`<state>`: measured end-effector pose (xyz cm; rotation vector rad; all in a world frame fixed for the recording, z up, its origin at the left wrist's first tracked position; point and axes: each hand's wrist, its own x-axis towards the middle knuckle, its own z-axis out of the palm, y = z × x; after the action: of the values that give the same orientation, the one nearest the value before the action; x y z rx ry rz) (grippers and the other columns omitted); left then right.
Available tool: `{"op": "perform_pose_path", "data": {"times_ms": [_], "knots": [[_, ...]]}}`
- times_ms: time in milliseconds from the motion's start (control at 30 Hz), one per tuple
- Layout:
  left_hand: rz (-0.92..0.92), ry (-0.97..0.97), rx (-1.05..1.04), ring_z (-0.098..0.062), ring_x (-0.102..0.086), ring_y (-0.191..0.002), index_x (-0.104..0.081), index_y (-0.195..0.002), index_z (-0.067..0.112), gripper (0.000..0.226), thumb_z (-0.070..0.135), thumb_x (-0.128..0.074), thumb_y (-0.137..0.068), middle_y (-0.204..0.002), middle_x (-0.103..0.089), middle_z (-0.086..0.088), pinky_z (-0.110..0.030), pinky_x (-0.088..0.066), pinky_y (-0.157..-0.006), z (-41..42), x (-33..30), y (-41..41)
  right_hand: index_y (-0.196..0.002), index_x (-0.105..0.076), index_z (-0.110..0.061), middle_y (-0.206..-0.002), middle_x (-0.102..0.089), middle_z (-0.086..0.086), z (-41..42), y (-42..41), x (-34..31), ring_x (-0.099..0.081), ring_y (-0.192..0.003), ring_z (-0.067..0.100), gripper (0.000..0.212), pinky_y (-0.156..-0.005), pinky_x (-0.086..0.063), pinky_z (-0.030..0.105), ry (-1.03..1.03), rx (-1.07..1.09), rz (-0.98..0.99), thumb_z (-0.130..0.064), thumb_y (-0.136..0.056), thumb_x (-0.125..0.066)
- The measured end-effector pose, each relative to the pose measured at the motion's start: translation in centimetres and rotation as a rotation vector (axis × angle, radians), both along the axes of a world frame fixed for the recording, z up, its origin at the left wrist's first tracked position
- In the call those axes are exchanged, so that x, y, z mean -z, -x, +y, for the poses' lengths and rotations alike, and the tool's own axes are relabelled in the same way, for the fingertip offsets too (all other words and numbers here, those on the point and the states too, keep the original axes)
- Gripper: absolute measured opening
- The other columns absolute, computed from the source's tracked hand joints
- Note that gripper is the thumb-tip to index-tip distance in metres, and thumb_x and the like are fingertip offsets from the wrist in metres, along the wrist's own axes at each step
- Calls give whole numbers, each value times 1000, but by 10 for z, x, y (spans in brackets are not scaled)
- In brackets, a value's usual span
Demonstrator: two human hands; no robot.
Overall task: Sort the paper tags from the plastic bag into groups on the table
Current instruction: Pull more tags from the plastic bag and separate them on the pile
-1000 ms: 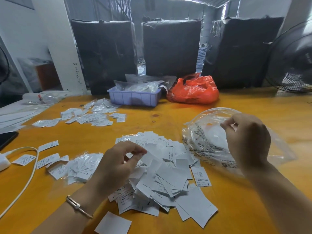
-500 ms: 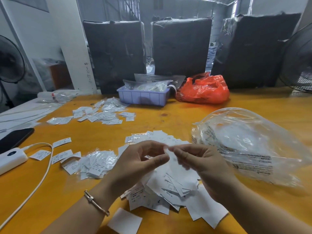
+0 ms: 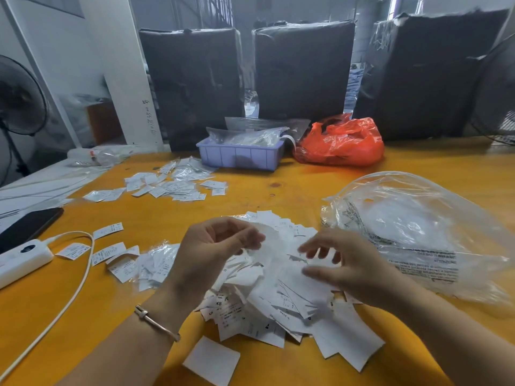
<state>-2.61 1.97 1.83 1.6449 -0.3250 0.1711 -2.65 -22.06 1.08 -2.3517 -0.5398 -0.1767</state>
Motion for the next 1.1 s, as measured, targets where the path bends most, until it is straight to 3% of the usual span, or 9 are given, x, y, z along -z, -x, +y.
{"op": "perform_pose_path", "data": {"times_ms": [200,367,533,700,833,967,1100], "knots": [[-1,79,-37,-18,-74,-83,-73,-79,5,32,30,-80,-60,-88,-77,-11,-14,-53,-67,5,-1,-2,-104,-66,-35,-102,-52,-21,-4,0,1,-44,-94,-4,52,-77,-41,19,340,-67,4,-66,-63,-75],[6,26,6,-19,-75,-90,-68,-85,-3,16,3,-78,-74,-89,-77,-12,-18,-55,-74,3,3,-3,-112,-65,-34,-99,-48,-18,7,8,-1,-43,-96,4,64,-73,-37,24,458,-23,-117,-75,-63,-66],[11,-45,-13,-19,-72,-73,-73,-87,3,5,-1,-72,-85,-79,-76,-12,-15,-51,-64,1,7,-3,-105,-68,-27,-93,-48,-13,18,16,-2,-40,-86,6,49,-71,-39,28,531,-45,-145,-66,-76,-61],[16,-128,10,-19,-73,-74,-74,-88,10,8,11,-67,-91,-79,-77,-6,-16,-51,-63,-1,8,-3,-84,-65,-16,-88,-51,-4,24,22,-3,-49,-78,14,32,-65,-42,31,564,-23,-136,-44,-90,-50],[38,-138,48,-20,-75,-75,-72,-90,9,19,27,-69,-83,-82,-78,-5,-18,-53,-61,-1,6,-1,-76,-64,-14,-85,-57,-2,26,21,-4,-54,-74,17,30,-67,-48,35,513,32,-150,-32,-91,-45],[52,-160,74,-23,-75,-78,-70,-90,7,6,13,-71,-88,-83,-78,-6,-21,-55,-63,0,7,-3,-76,-70,-17,-83,-60,-6,23,16,-2,-54,-75,12,24,-65,-48,33,354,142,-203,-29,-89,-53],[43,-169,79,-23,-75,-78,-69,-90,7,3,9,-71,-88,-83,-78,-6,-21,-55,-63,-1,8,-3,-78,-75,-19,-75,-56,-15,19,13,1,-44,-69,1,13,-59,-37,22,220,127,-197,-26,-87,-69]]}}
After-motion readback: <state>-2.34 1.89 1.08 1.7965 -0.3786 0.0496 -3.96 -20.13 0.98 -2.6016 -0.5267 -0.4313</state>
